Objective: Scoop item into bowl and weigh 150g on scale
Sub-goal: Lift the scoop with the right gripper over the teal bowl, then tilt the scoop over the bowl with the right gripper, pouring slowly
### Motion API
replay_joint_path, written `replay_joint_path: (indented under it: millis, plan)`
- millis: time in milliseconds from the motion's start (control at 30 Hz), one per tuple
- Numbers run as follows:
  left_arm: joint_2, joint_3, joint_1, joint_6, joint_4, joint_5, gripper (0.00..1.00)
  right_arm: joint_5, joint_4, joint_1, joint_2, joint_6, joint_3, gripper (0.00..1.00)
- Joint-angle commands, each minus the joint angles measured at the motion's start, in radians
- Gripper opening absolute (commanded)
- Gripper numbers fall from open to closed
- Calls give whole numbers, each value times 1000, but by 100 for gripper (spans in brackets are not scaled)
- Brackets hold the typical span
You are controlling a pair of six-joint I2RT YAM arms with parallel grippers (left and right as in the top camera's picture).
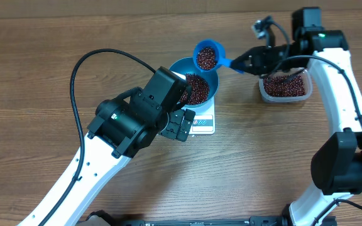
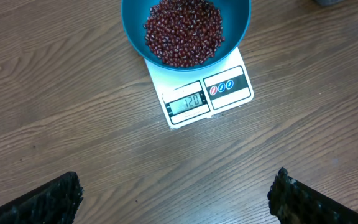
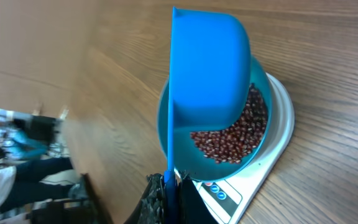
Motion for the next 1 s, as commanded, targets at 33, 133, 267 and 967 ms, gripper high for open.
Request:
replay_joint_path:
  millis: [33, 133, 267, 967]
  plan:
    - [1, 20, 2, 19, 0, -6, 100, 137, 6, 45, -27, 67, 31, 4]
    - [1, 20, 2, 19, 0, -6, 99, 211, 21, 74, -27, 117, 31, 4]
    - [1, 20, 2, 19, 0, -6, 100, 224, 30, 107, -27, 110, 32, 4]
    - [1, 20, 2, 19, 0, -6, 100, 317, 68, 202, -152, -44, 37, 4]
